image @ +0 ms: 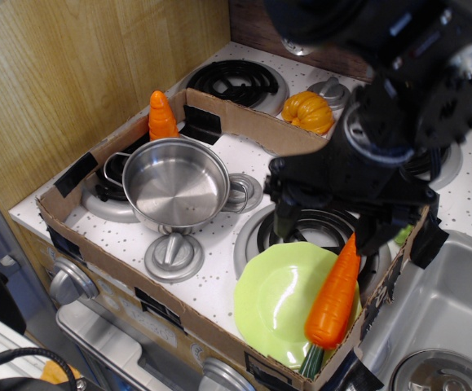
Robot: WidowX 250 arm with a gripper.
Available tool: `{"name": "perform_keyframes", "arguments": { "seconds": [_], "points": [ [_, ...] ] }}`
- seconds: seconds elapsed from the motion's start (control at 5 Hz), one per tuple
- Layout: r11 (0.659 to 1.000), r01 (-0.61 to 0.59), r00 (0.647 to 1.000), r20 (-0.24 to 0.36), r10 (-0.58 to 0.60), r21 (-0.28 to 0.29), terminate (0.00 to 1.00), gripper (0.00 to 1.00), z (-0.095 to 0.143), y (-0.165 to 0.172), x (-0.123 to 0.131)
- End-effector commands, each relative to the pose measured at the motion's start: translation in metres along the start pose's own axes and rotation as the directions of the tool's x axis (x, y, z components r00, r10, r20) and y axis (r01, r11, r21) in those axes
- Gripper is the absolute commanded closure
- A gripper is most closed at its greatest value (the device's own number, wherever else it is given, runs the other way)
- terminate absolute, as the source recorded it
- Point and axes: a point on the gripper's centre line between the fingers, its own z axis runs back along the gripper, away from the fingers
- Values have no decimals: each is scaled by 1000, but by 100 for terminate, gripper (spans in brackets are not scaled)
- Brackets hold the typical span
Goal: Take carrot off plate
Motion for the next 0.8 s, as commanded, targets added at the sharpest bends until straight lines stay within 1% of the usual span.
{"name": "perform_keyframes", "arguments": {
  "seconds": [0.0, 0.2, 0.4, 0.6],
  "points": [
    [998, 0, 999, 52, 3, -64, 0, 0, -8, -14, -7],
    [996, 25, 998, 55, -21, -89, 0, 0, -17, -14, -9],
    [995, 33, 997, 77, -26, -95, 0, 0, -25, -17, -16],
    [994, 41, 996, 82, -32, -103, 0, 0, -36, -15, -19]
  ]
}}
